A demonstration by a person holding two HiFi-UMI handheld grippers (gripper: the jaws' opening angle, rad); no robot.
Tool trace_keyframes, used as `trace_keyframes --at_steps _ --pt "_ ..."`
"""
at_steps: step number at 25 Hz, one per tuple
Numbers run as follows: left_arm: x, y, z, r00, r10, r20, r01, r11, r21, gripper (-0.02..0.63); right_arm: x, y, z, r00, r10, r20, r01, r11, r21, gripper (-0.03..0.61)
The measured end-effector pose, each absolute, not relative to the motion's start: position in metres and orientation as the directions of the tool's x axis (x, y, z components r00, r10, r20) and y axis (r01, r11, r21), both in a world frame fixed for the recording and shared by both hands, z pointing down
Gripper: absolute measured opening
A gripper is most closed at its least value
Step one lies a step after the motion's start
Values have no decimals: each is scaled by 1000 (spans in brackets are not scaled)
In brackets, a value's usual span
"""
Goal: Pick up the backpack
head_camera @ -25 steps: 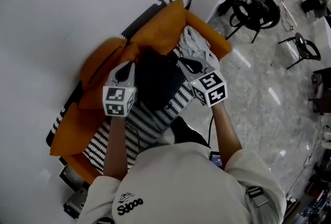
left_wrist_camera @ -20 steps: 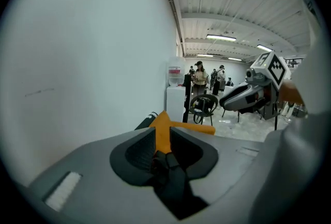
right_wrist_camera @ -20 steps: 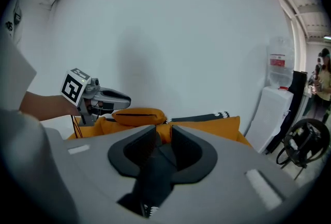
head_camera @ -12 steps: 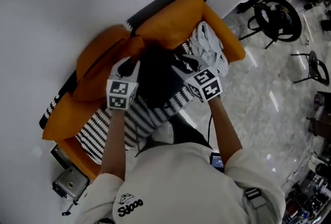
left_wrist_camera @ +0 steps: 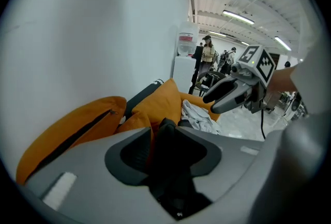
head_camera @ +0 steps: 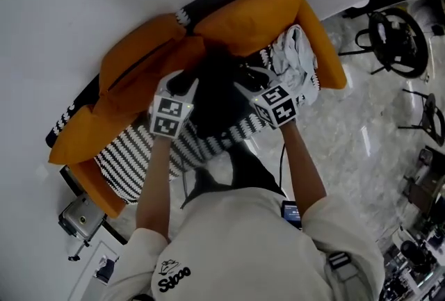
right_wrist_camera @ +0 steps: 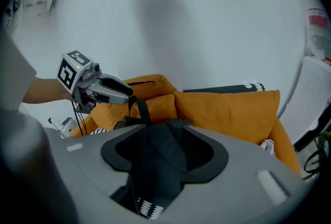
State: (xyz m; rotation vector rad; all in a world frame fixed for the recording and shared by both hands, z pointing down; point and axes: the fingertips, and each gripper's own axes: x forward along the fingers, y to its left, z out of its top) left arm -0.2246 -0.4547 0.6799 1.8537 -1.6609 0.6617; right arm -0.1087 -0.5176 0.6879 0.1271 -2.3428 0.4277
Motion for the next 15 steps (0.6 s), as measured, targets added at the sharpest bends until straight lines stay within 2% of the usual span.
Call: trace_keyframes --at_steps 4,15 --pt "-223 -456 706 141 -684 716 -990 -89 110 201 -115 -519 717 -705 82 704 -152 953 -264 236" --pt "-229 -460 751 172 -658 733 -980 -42 192 230 -121 -504 793 -596 221 772 21 965 -260 349"
